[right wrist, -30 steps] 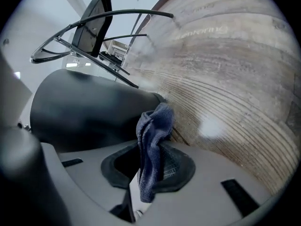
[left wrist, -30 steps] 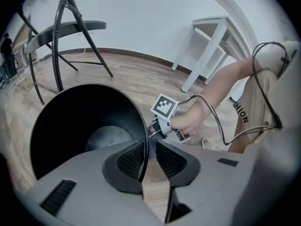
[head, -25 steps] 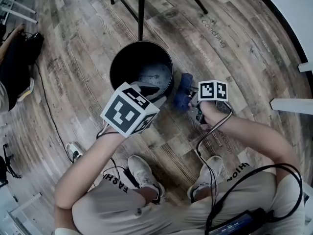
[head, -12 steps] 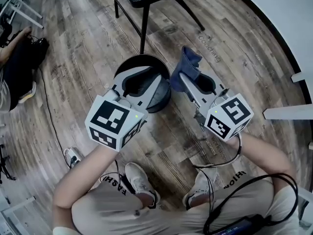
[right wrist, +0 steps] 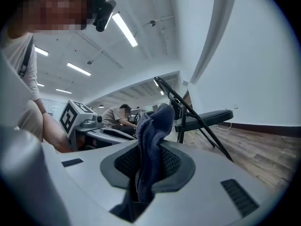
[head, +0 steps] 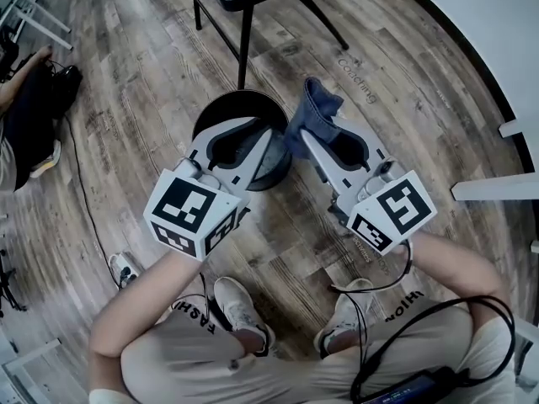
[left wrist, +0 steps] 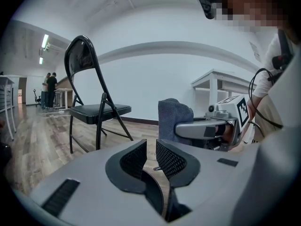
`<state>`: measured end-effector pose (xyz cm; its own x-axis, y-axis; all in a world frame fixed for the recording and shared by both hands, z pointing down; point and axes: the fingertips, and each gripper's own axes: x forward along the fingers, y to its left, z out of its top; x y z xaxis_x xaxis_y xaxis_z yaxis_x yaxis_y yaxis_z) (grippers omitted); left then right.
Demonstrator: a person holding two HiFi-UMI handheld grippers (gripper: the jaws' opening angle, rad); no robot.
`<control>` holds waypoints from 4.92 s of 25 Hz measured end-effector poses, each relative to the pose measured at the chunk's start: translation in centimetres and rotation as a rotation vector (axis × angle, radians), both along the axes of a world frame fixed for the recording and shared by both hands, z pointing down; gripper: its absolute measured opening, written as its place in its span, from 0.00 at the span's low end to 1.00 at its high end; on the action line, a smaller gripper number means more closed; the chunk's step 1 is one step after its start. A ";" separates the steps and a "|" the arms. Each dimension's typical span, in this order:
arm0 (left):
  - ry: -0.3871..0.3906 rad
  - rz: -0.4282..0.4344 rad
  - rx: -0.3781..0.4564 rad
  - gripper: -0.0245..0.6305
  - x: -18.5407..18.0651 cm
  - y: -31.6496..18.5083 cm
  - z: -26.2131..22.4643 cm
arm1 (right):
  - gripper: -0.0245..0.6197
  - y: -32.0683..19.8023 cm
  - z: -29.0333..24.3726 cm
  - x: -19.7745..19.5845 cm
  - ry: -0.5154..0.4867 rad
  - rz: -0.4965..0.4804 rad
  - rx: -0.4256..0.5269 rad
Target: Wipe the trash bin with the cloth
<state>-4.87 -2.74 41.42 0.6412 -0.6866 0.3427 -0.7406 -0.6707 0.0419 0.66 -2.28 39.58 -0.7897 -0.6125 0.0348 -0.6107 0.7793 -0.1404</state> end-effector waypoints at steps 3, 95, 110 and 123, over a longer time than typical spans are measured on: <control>-0.002 0.004 0.008 0.15 0.1 0.0 0.1 | 0.14 0.0 0.1 -0.1 0.002 0.001 0.003; 0.045 -0.136 0.131 0.13 -6.0 23.2 -84.1 | 0.14 22.2 -87.9 -3.8 0.126 0.226 0.297; 0.024 -0.280 0.149 0.13 1.3 25.6 -84.3 | 0.14 24.3 -88.5 4.9 0.069 0.123 0.321; 0.006 -0.480 0.121 0.13 10.6 34.3 -82.3 | 0.14 31.6 -86.4 20.2 0.065 0.037 0.290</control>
<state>5.76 31.52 -40.83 0.2445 -0.9396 0.2397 -0.9672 -0.2540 -0.0094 20.83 29.27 -46.81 -0.7682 -0.6329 -0.0962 -0.6401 0.7580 0.1251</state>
